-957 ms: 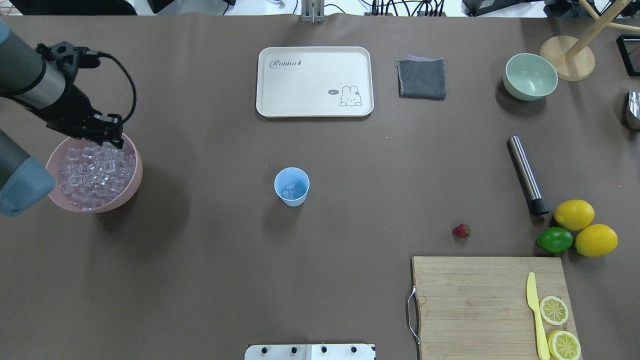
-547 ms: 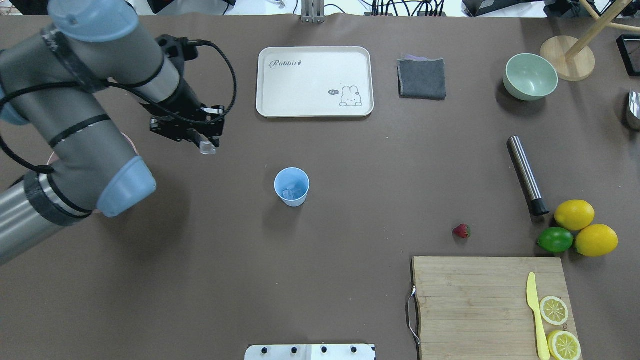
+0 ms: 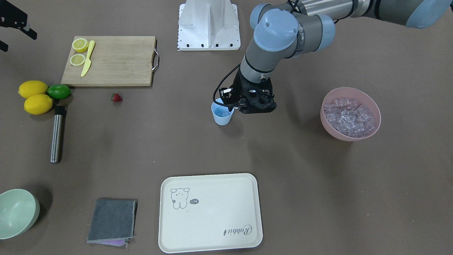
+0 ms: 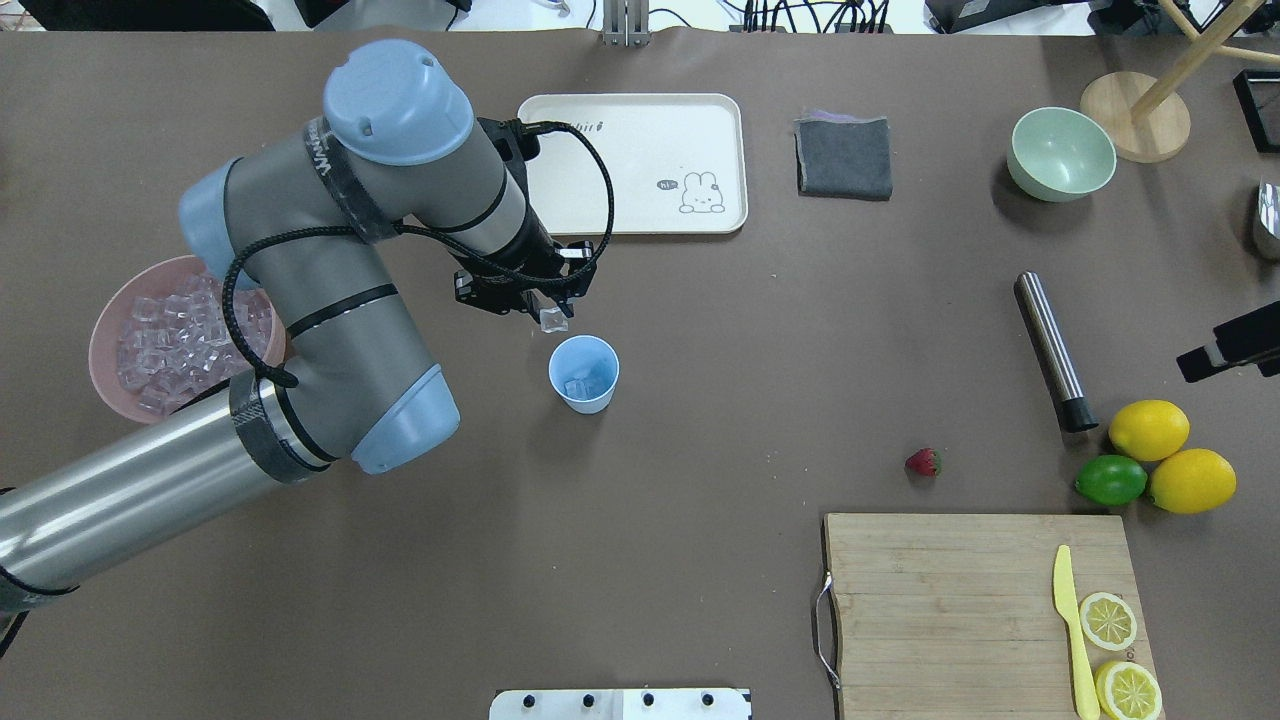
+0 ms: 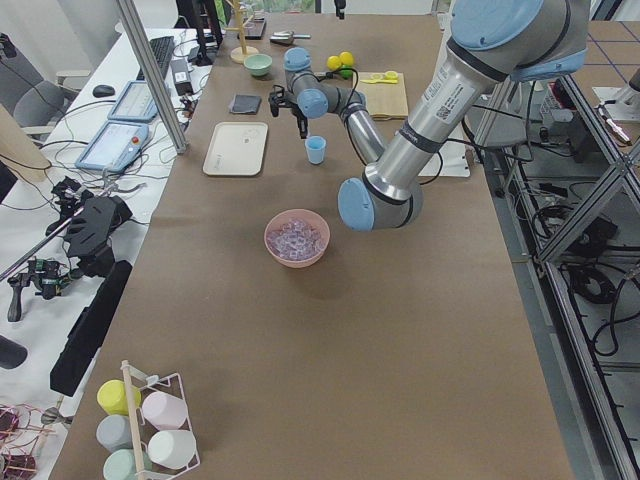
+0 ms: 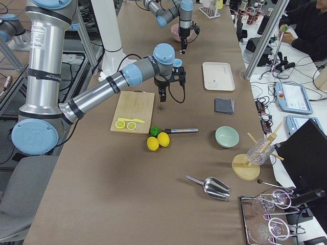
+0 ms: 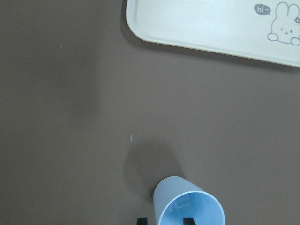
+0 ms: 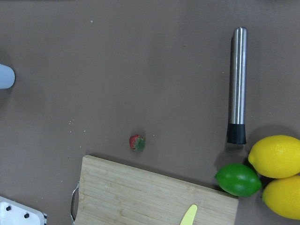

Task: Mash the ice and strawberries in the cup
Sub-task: 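Carry the ice cube with the left gripper over the light-blue cup, then release the ice cube into the cup while the right gripper reaches toward the strawberry, then grasp the red strawberry with the right gripper while the left arm withdraws, then carry the strawberry into the cup with the right gripper while the left arm retracts, then move the right gripper over to the steel muddler, then grasp the steel muddler with the right gripper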

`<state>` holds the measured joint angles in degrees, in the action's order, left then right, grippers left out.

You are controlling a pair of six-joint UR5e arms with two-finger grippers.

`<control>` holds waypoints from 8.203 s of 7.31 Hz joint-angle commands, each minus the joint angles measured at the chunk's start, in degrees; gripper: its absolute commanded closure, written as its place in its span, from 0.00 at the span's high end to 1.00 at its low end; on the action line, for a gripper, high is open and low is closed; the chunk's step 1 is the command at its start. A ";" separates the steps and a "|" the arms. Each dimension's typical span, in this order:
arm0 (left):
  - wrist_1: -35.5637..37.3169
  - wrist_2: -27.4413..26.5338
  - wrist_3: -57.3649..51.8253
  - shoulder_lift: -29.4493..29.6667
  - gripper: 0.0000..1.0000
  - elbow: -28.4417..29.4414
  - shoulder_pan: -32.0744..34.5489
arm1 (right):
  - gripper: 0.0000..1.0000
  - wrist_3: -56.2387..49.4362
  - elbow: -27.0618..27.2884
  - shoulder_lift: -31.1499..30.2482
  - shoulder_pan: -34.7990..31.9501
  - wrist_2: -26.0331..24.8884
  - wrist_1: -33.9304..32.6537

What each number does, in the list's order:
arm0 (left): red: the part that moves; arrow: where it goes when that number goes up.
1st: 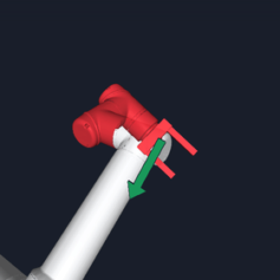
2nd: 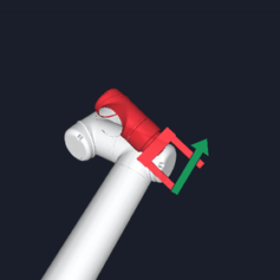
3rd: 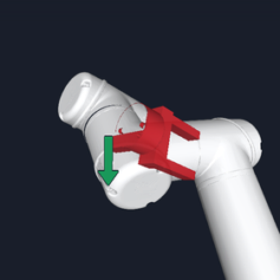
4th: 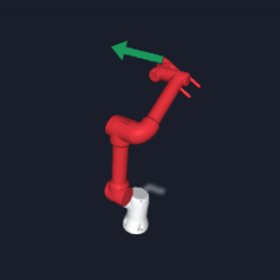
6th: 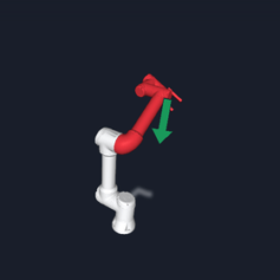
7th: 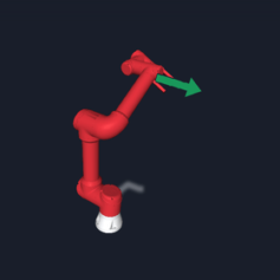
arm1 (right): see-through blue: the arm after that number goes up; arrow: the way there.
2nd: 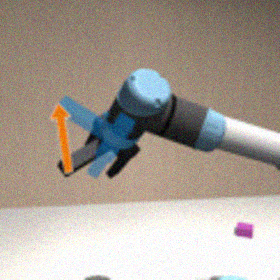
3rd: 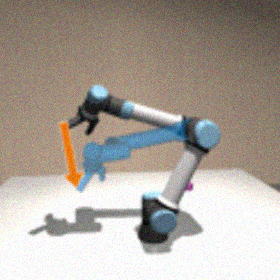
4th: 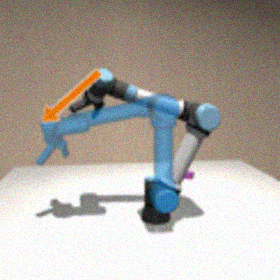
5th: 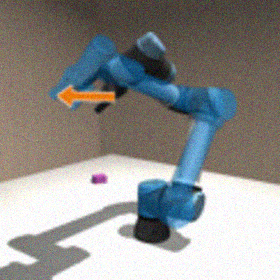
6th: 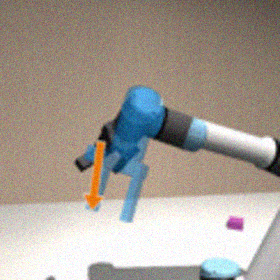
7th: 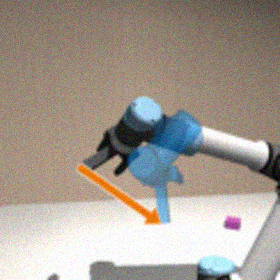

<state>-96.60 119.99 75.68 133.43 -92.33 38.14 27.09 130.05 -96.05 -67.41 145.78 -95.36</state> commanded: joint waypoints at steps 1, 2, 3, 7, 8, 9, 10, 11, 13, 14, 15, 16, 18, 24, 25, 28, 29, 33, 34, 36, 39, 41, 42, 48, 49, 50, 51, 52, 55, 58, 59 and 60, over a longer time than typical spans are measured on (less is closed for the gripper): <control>-2.80 -2.29 0.87 0.34 0.00 2.07 -2.27 | 1.00 2.00 -3.56 4.46 5.61 -3.04 0.08; -2.72 -2.30 0.87 0.26 0.19 1.89 -2.98 | 1.00 2.09 -3.84 4.47 7.37 -4.18 0.08; -2.80 -2.39 2.09 0.34 0.65 1.81 -3.42 | 1.00 3.22 -4.10 4.56 8.69 -4.45 0.17; -2.37 -1.78 2.28 -0.35 0.98 -2.04 -0.19 | 1.00 9.33 -7.17 8.75 16.58 -10.50 0.17; -2.28 -1.77 1.32 -2.71 0.98 -4.24 0.44 | 1.00 13.73 -8.14 11.39 21.40 -14.96 0.26; -2.28 -1.77 0.61 -4.47 0.98 -5.74 0.62 | 0.99 14.82 -11.19 13.85 23.97 -16.92 0.69; -1.93 -0.73 -1.22 -6.41 0.98 -7.15 1.05 | 0.99 15.35 -15.66 13.87 26.26 -21.20 5.83; 1.21 1.02 -3.76 -7.12 0.98 -9.07 2.54 | 0.98 18.49 -19.54 13.18 27.24 -21.85 13.37; 4.14 1.04 -5.02 -7.22 0.98 -10.59 2.73 | 0.94 25.62 -23.16 12.82 31.27 -26.40 21.32; 4.14 1.04 -5.02 -7.22 0.98 -10.50 2.73 | 0.89 25.81 -23.87 12.73 31.55 -26.60 22.66; 4.14 0.95 -5.02 -7.22 0.98 -10.50 2.73 | 0.80 25.73 -24.32 12.64 31.99 -27.13 22.67; 4.14 0.95 -5.02 -7.22 0.98 -10.50 2.73 | 0.77 25.64 -24.58 11.60 32.25 -28.09 22.76; 4.14 0.95 -5.02 -7.22 0.98 -10.50 2.82 | 0.01 25.82 -24.24 11.59 32.35 -27.66 22.76; 5.02 1.57 -24.72 -15.09 0.97 -12.33 9.74 | 0.00 30.60 -20.89 19.37 28.66 -21.33 21.88; 4.93 2.18 -31.32 -18.87 0.97 -13.74 12.11 | 0.00 33.96 -21.15 26.11 28.48 -21.77 17.62; 4.49 6.93 -48.65 -29.95 0.97 -15.16 20.99 | 0.00 40.10 -27.00 44.49 29.61 -25.27 5.27; 4.92 7.45 -54.27 -31.37 0.97 -14.72 24.66 | 0.00 42.49 -32.18 50.03 30.93 -27.55 5.27; 4.93 10.18 -59.95 -33.76 0.97 -13.66 28.83 | 0.00 50.12 -43.71 56.76 36.28 -35.90 11.63; 4.93 10.18 -59.86 -33.76 0.97 -13.66 28.83 | 0.00 51.29 -45.83 56.59 36.91 -36.27 15.51; 4.93 10.09 -59.69 -33.67 0.97 -13.75 28.83 | 0.00 51.57 -45.68 56.33 38.05 -36.27 15.55; 4.93 10.09 -59.33 -33.67 0.97 -13.75 29.45 | 1.00 51.31 -40.96 52.31 37.27 -35.75 14.76; 5.10 9.83 -59.94 -33.85 0.97 -13.23 32.15 | 1.00 46.77 -31.75 48.34 33.51 -32.26 5.94; 5.19 9.83 -60.30 -34.80 0.97 -13.22 32.78 | 1.00 42.65 -27.27 45.37 30.36 -29.27 1.79; 5.28 9.74 -63.99 -39.47 0.97 -13.57 36.92 | 1.00 14.78 -24.05 24.62 13.56 -21.61 1.93; 5.28 9.74 -63.99 -39.99 0.98 -13.66 37.01 | 1.00 12.57 -25.01 22.68 11.97 -20.81 1.93; 5.45 9.74 -63.91 -40.09 0.98 -13.75 37.01 | 1.00 10.80 -27.55 22.40 11.35 -20.80 2.01; 7.89 9.39 -63.47 -39.65 0.98 -14.27 37.01 | 1.00 8.96 -30.70 22.23 10.90 -20.89 4.45; 8.53 9.39 -63.47 -39.73 0.98 -14.28 37.01 | 1.00 8.94 -35.70 21.09 10.90 -20.89 12.22; 8.53 9.30 -63.12 -40.00 0.98 -15.25 37.27 | 0.91 8.85 -43.66 21.26 10.29 -20.81 22.05; 8.53 9.30 -63.11 -40.00 0.98 -15.42 37.36 | 0.67 7.37 -45.94 20.99 10.37 -20.89 21.97; 8.45 9.30 -63.11 -40.00 0.98 -15.77 37.44 | 0.67 6.75 -47.33 21.43 10.46 -20.80 22.05; 8.53 9.30 -63.11 -40.09 0.98 -16.21 37.62 | 0.65 6.83 -48.04 21.52 10.55 -20.89 22.05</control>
<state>-88.11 129.29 12.57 93.42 -108.07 75.59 34.24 83.18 -74.76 -56.96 124.93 -73.32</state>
